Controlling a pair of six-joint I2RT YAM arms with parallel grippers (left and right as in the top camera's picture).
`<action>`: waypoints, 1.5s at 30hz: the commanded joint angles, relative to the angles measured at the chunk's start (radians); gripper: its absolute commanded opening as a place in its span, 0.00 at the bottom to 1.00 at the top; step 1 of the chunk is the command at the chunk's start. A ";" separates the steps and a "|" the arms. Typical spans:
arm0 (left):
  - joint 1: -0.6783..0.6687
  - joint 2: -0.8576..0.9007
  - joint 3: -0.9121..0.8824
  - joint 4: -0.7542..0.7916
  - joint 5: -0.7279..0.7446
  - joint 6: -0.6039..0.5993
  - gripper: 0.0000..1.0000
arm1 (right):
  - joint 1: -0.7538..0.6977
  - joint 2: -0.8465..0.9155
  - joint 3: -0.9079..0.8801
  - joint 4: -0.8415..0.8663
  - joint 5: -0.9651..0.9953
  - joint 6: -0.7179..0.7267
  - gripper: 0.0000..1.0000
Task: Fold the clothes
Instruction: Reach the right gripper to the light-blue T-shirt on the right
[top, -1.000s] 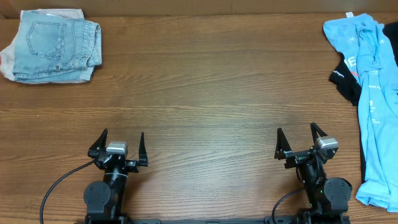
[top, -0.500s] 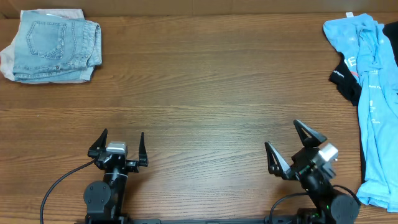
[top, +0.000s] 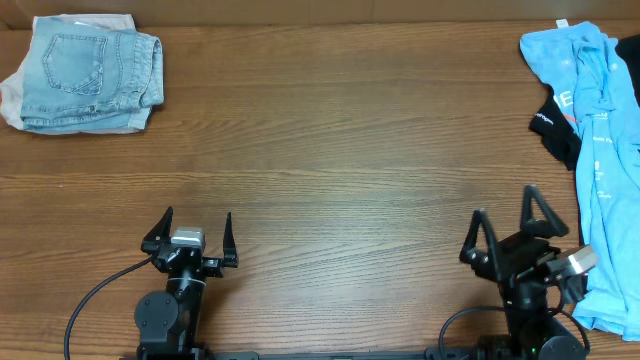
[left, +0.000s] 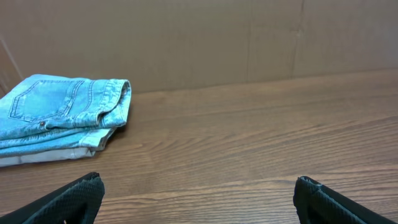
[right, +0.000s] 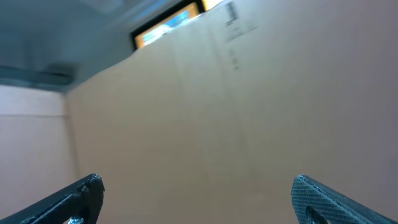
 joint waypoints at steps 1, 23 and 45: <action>0.005 -0.010 -0.003 -0.003 -0.003 -0.010 1.00 | 0.006 0.082 0.108 0.004 0.152 -0.081 1.00; 0.005 -0.010 -0.003 -0.003 -0.003 -0.010 1.00 | -0.219 1.310 1.212 -0.579 0.437 -0.328 1.00; 0.005 -0.010 -0.003 -0.003 -0.003 -0.010 1.00 | -0.472 2.087 1.660 -0.840 0.251 -0.441 1.00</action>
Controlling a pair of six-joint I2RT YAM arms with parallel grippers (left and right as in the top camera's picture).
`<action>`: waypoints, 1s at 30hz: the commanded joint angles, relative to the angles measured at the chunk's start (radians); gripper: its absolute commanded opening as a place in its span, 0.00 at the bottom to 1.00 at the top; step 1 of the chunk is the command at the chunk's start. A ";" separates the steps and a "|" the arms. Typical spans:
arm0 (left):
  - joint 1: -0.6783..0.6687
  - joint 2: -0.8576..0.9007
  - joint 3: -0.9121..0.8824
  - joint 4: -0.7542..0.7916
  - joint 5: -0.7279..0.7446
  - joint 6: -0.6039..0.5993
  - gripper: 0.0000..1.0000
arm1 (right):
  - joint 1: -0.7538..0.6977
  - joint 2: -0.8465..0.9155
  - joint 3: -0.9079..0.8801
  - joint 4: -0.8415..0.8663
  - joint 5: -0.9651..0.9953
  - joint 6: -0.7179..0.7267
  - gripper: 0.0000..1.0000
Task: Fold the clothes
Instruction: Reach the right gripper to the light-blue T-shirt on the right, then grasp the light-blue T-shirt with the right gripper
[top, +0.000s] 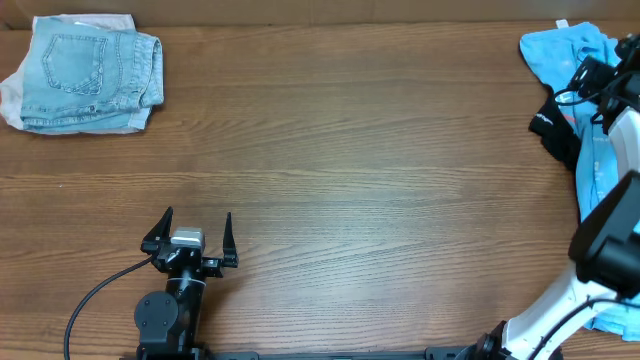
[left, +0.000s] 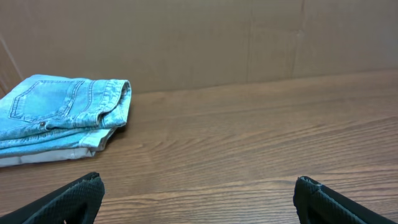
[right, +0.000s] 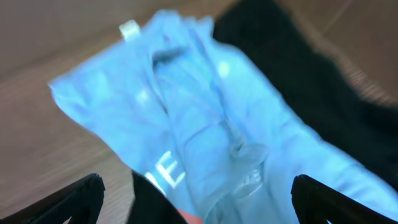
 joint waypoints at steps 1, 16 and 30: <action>0.005 -0.008 -0.003 -0.002 -0.003 -0.010 1.00 | -0.010 0.092 0.103 -0.012 -0.036 -0.008 1.00; 0.005 -0.009 -0.003 -0.002 -0.003 -0.010 1.00 | -0.016 0.239 0.132 0.059 0.055 0.066 1.00; 0.005 -0.009 -0.003 -0.002 -0.003 -0.010 1.00 | -0.021 0.264 0.130 0.029 0.037 0.185 1.00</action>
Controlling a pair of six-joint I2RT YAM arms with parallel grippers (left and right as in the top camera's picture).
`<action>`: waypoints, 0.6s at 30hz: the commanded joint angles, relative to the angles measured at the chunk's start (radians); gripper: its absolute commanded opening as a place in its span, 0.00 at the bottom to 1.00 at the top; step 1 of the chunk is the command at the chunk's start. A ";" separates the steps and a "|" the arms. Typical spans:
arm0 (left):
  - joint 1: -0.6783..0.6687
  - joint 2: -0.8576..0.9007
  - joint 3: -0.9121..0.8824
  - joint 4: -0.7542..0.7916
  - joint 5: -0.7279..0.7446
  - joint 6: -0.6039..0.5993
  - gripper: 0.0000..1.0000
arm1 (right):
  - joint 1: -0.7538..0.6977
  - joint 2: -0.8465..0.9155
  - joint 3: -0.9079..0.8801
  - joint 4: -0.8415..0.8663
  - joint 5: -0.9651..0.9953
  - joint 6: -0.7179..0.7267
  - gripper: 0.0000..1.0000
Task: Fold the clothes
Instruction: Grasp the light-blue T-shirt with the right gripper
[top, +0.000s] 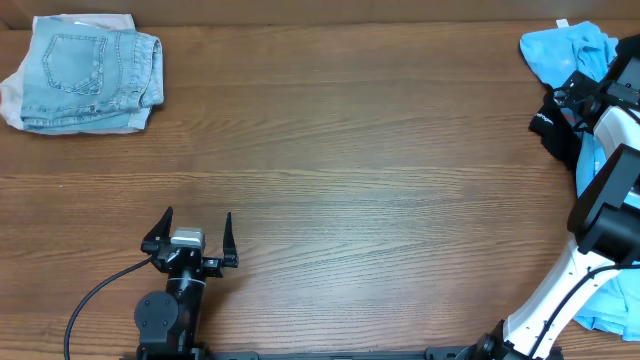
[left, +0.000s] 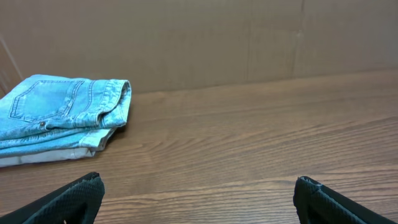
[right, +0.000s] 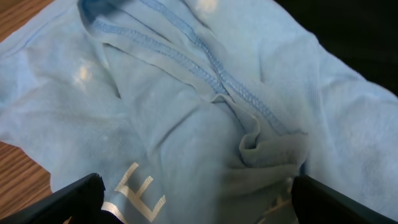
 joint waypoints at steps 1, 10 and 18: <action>0.005 -0.008 -0.003 -0.002 -0.003 -0.010 1.00 | -0.011 0.026 0.029 -0.008 0.009 0.034 1.00; 0.005 -0.009 -0.003 -0.002 -0.003 -0.010 1.00 | -0.011 0.028 0.029 0.035 0.010 0.035 1.00; 0.005 -0.009 -0.003 -0.002 -0.003 -0.010 1.00 | -0.011 0.028 0.031 0.042 0.017 0.035 1.00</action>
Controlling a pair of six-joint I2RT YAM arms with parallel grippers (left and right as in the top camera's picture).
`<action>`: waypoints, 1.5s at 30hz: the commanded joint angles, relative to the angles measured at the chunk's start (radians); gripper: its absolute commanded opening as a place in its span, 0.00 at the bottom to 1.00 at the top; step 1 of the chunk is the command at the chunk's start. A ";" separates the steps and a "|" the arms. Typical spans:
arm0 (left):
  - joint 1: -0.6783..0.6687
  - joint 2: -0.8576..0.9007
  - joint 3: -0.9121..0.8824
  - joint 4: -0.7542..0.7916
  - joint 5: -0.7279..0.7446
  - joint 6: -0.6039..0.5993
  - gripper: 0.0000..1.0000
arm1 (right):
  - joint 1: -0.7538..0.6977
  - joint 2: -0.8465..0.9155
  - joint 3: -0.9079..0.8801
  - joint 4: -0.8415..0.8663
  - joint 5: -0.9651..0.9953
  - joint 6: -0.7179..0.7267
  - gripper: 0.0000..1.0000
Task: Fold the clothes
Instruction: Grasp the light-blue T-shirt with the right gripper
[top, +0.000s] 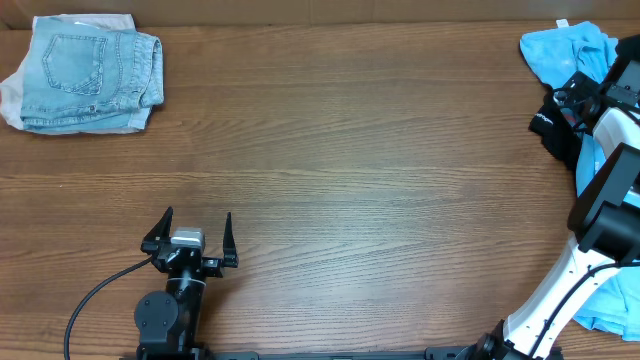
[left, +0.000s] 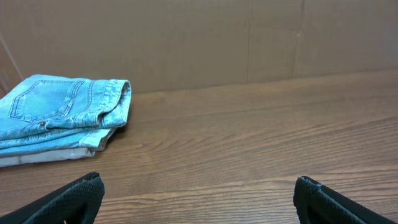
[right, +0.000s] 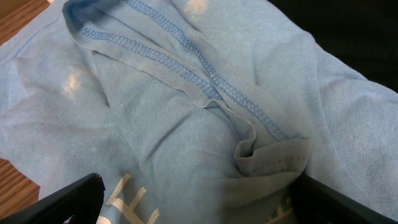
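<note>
A crumpled light blue shirt lies at the table's far right with a black garment beside it. My right gripper is down on this heap, open, its fingertips wide apart over the blue cloth. A bunched fold lies between them. Folded jeans rest at the far left, also seen as the denim stack. My left gripper sits open near the front edge over bare wood.
The wooden table spreads between the two piles. A cardboard wall stands behind it. More blue fabric trails down the right edge. My right arm reaches up along that edge.
My right gripper has come slightly closer to the blue shirt; the collar seam and bunched fold look larger. The left arm is unchanged.
Both grippers were parked open at the front edge, the right camera facing the wall. Then the right arm was stretched to the far right heap, above the blue shirt. It stood lower on the cloth afterwards, and is now closer still, jaws open.
</note>
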 joint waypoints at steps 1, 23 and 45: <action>0.005 -0.009 -0.003 -0.002 -0.003 -0.010 1.00 | -0.005 0.010 0.029 0.014 0.014 0.005 1.00; 0.005 -0.009 -0.003 -0.002 -0.003 -0.010 1.00 | -0.005 0.010 0.027 -0.006 0.032 0.004 0.06; 0.005 -0.008 -0.003 -0.002 -0.003 -0.010 1.00 | 0.164 -0.477 0.051 -0.030 0.039 0.004 0.04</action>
